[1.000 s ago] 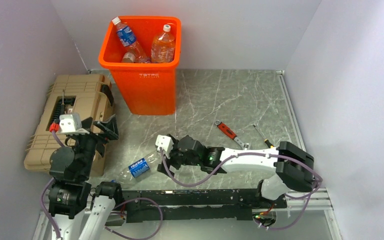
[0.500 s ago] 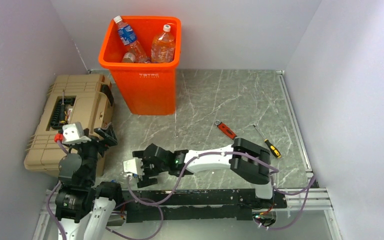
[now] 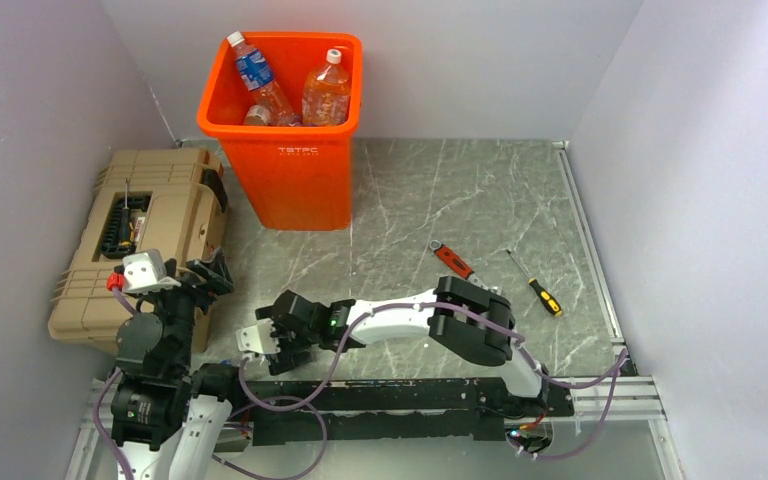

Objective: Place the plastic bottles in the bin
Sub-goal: Pick up the plastic bottle from the corner of the board.

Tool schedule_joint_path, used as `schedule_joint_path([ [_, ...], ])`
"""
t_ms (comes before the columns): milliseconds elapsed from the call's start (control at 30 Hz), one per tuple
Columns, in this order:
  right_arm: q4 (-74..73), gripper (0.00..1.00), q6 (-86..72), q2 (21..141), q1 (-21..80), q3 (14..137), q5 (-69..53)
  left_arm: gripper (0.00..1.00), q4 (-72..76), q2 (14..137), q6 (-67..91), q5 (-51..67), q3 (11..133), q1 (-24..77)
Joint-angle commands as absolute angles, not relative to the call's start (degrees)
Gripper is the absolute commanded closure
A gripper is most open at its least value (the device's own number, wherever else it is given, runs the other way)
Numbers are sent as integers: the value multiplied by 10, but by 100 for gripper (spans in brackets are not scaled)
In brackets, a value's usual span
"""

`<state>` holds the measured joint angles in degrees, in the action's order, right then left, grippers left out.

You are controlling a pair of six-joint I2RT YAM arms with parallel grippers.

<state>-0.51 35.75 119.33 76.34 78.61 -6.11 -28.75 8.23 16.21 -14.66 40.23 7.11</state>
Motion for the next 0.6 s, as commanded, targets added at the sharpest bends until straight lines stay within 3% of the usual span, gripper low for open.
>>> schedule_joint_path([
  [0,-21,14,374,1223,758,805,-24,1,-270,86,161,-143,400,73],
  [300,44,43,322,1156,748,731,17,1,-267,90,167,-144,400,73],
  [467,142,58,237,1044,743,613,81,0,-265,103,193,-176,409,72],
  [567,203,61,162,947,741,530,127,0,-263,115,239,-245,414,72],
])
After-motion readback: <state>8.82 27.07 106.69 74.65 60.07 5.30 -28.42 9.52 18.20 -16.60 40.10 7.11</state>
